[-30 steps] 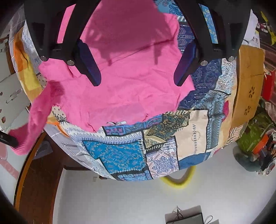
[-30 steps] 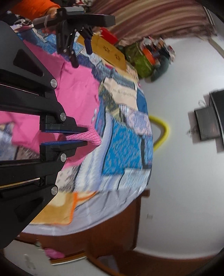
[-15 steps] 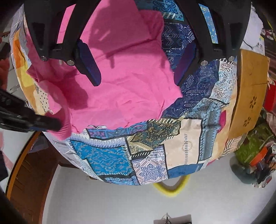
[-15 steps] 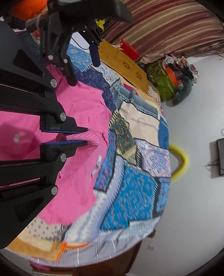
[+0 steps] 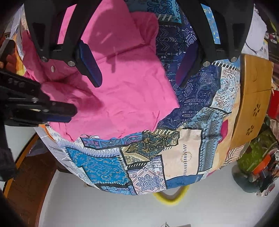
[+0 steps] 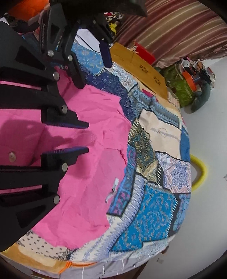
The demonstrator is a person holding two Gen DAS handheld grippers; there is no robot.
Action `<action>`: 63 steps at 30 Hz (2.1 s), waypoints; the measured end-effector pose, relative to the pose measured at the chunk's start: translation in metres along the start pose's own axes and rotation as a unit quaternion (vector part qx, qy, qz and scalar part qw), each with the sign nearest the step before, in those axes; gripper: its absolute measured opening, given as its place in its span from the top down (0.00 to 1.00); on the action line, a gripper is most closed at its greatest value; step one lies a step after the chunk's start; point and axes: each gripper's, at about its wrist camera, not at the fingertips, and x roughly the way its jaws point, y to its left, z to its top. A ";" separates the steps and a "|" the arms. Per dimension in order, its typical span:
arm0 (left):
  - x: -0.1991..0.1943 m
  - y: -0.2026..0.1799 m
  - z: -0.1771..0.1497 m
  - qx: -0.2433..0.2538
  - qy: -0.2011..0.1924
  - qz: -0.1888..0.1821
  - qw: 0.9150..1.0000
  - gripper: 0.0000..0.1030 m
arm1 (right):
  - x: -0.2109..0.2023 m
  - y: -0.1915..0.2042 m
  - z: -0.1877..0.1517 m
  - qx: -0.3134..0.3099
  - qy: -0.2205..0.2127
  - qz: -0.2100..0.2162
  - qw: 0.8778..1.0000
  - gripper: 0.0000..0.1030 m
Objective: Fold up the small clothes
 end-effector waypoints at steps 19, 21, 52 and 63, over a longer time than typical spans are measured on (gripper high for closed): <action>0.024 -0.071 0.021 0.024 0.031 -0.013 0.999 0.16 | -0.070 -0.100 -0.068 0.034 -0.018 -0.101 0.994 0.53; 0.032 -0.083 0.025 0.031 0.035 -0.010 0.999 0.16 | -0.066 -0.113 -0.076 0.049 -0.008 -0.099 0.994 0.53; 0.067 -0.031 -0.007 0.024 0.069 0.124 0.990 0.09 | -0.018 -0.135 -0.123 0.122 0.045 -0.050 0.990 0.52; 0.013 0.007 -0.027 -0.023 0.042 0.094 0.994 0.09 | -0.073 -0.115 -0.122 0.109 0.012 -0.064 0.992 0.51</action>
